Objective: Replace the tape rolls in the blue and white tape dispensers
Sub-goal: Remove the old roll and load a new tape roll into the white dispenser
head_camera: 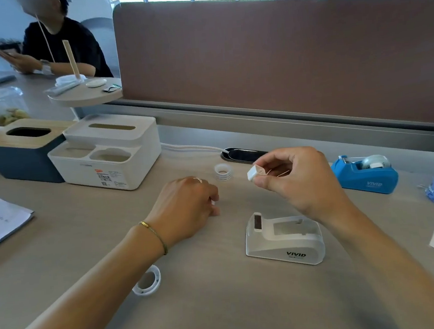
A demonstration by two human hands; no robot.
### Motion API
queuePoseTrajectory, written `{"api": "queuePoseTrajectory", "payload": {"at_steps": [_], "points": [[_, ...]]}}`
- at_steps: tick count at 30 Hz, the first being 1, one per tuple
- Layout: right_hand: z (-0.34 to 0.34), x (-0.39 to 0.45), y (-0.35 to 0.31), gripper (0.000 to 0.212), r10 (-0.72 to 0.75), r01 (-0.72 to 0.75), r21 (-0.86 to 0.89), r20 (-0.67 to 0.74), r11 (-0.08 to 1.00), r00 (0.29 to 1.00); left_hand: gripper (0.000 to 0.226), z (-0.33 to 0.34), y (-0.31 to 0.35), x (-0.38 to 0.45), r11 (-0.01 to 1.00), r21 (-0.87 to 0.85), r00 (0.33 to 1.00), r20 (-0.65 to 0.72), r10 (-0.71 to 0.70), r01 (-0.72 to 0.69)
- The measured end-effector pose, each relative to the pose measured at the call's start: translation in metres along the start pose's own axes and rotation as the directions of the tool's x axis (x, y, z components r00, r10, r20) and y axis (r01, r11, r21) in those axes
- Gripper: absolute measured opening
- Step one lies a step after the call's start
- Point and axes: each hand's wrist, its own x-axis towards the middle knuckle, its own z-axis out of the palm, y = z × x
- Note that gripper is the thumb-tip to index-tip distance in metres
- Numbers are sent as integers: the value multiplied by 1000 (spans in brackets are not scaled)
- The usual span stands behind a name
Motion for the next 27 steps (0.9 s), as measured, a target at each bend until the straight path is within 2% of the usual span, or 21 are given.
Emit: {"api": "queuePoseTrajectory", "payload": {"at_steps": [3,5,11,14,17,19,21,24,27], "points": [[-4,2,2,21,-2,2,32,-11,999,1000,17,-2,-2,7,998,-59,997,-77,-15,10],[-6,3,3,18,-3,4,15,-33,1000,999,16,-2,-2,21,995,-87,992,-114,-55,45],[-8,1,1,17,-36,35,-53,-20,998,999,29,18,-3,68,993,39,994,6,-111,110],[-13,3,1,16,-45,44,-44,-27,998,999,26,30,-2,74,983,85,982,75,-171,165],[-18,5,3,14,-37,36,-28,-43,999,998,19,36,-3,77,977,41,974,70,-213,211],[-20,5,3,13,-35,34,-30,-44,999,998,17,33,-3,75,969,-68,970,55,-236,239],[-20,6,4,12,-33,32,-26,-39,999,999,14,27,1,69,923,-272,962,40,-270,271],[-20,7,5,14,-19,19,-5,-28,1000,999,12,12,12,53,752,-592,944,52,-325,291],[-19,6,5,20,-17,17,-16,-20,1000,1000,18,-1,22,36,606,-744,932,62,-356,281]]}}
